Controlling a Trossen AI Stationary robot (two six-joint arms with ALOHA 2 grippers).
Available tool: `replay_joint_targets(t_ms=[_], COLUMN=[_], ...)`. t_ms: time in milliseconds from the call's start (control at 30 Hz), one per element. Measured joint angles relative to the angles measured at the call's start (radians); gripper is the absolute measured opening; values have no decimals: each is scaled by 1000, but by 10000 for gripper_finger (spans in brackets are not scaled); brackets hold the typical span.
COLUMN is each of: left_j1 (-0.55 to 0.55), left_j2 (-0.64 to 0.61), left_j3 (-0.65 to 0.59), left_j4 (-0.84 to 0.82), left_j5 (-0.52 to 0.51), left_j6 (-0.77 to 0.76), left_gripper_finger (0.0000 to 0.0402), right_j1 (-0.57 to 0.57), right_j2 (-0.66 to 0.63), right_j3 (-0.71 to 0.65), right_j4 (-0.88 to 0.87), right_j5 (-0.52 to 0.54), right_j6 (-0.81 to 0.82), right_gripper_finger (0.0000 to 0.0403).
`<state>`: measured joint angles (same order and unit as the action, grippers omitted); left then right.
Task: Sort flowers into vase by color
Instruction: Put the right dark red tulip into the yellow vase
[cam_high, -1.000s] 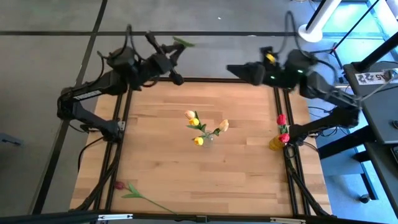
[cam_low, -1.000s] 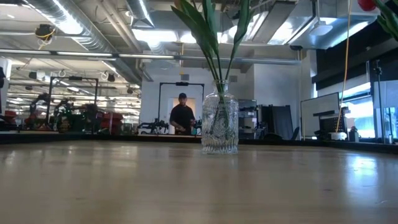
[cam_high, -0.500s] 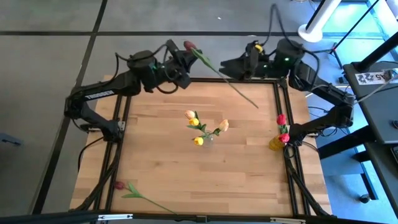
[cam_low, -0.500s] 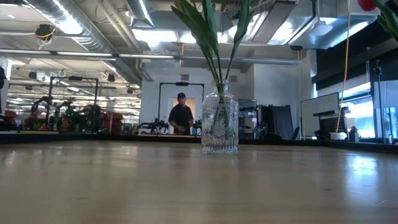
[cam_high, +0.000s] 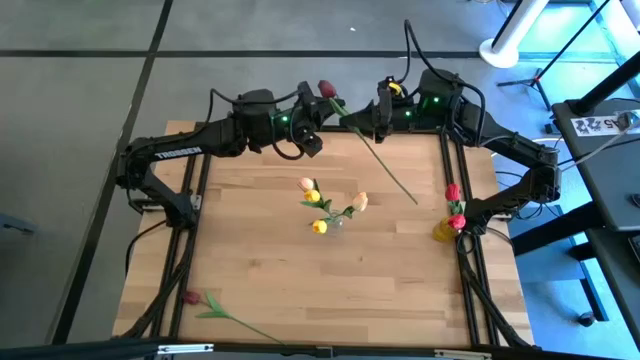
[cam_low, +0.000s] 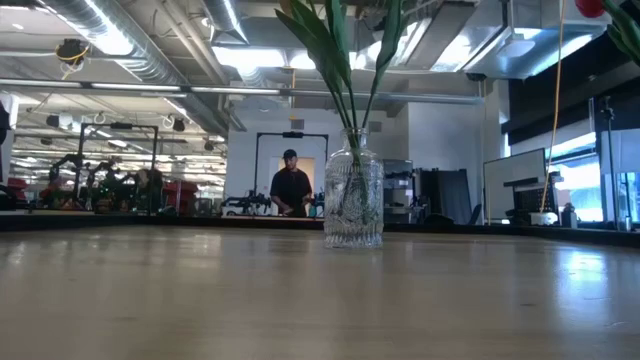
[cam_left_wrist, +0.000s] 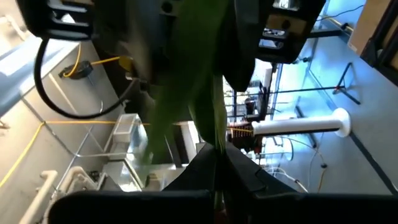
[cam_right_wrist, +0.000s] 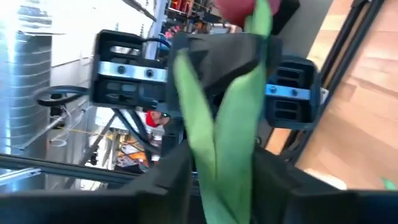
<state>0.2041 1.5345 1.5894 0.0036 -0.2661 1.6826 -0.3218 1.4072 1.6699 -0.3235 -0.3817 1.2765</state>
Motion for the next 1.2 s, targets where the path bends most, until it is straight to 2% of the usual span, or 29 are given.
replay_joint_targets(t_ms=[200,267,567,733,833,967,1100,1200], left_j1=[-42,-51,-29,-12,-14,-13,-12,-13], left_j2=[1,0,-4,-10,-38,-95,-169,-210], left_j3=[0,0,0,-1,-1,0,0,0], left_j4=[2,6,-28,2,-45,-208,-317,-333], left_j5=[-12,-18,2,0,-32,-43,-15,-2], left_j6=[-21,-65,-504,-775,-998,-1285,-1520,-1670], left_gripper_finger=[11,20,108,143,150,151,145,138], right_j1=[2,2,2,-6,-39,-106,-126,-125], right_j2=[0,1,4,-23,-65,-143,-246,-338], right_j3=[0,0,0,0,0,0,-34,-119], right_j4=[-42,-38,-43,-69,-60,-65,3,119], right_j5=[23,40,114,181,206,194,115,43], right_j6=[-84,-119,-222,-401,-500,-676,-853,-891], right_gripper_finger=[29,11,8,7,5,5,4,4])
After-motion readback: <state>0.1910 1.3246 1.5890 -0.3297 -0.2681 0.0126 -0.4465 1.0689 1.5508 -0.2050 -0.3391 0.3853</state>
